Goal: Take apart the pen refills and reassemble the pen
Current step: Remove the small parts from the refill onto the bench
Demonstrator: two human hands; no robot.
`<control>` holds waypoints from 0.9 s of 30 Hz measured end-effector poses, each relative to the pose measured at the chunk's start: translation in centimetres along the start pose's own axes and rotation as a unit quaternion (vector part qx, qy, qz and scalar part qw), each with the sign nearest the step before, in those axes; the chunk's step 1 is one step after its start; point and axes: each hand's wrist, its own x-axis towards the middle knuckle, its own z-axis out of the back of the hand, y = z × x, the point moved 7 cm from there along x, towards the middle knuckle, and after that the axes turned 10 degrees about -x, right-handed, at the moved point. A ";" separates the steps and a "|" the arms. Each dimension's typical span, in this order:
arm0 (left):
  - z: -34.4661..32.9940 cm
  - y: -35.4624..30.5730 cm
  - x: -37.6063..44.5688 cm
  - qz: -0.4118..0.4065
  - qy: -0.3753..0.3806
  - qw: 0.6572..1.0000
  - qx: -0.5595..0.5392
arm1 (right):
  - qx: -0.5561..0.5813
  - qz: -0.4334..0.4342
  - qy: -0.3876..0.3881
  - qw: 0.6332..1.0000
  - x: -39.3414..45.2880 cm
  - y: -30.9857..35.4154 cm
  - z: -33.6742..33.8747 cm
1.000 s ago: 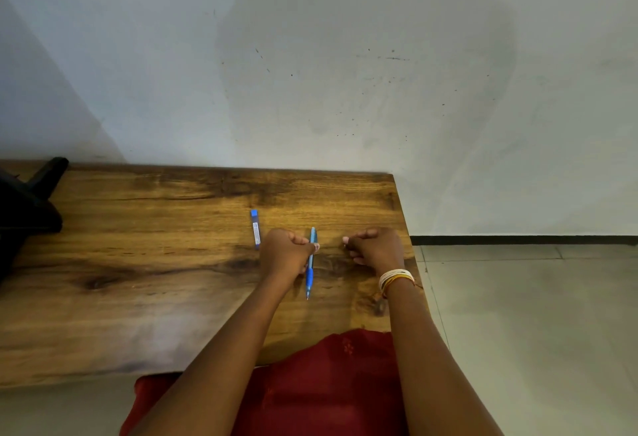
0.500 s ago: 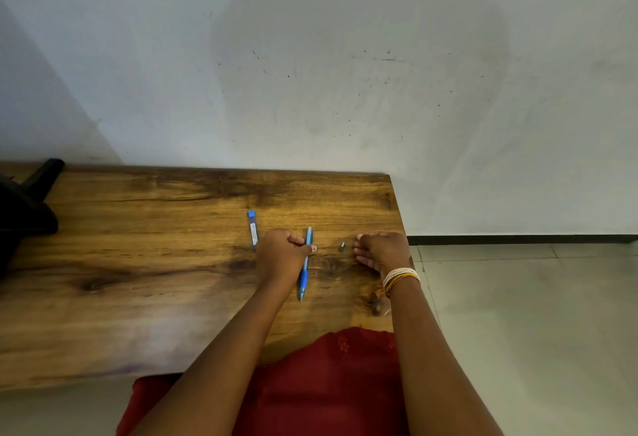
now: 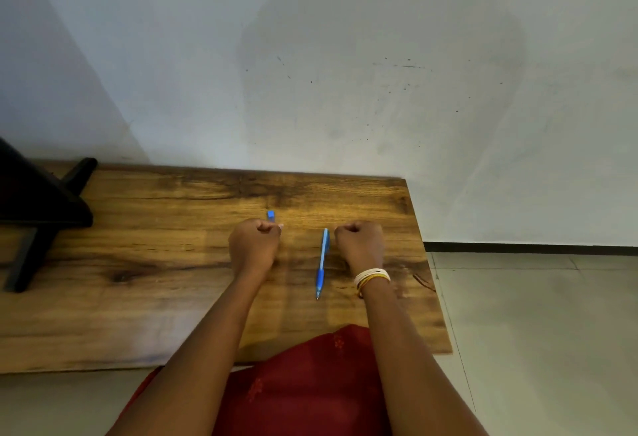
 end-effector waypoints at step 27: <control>0.8 3.8 3.1 0.154 0.077 0.971 -0.168 | -0.061 0.140 0.100 0.983 -3.7 5.1 -9.0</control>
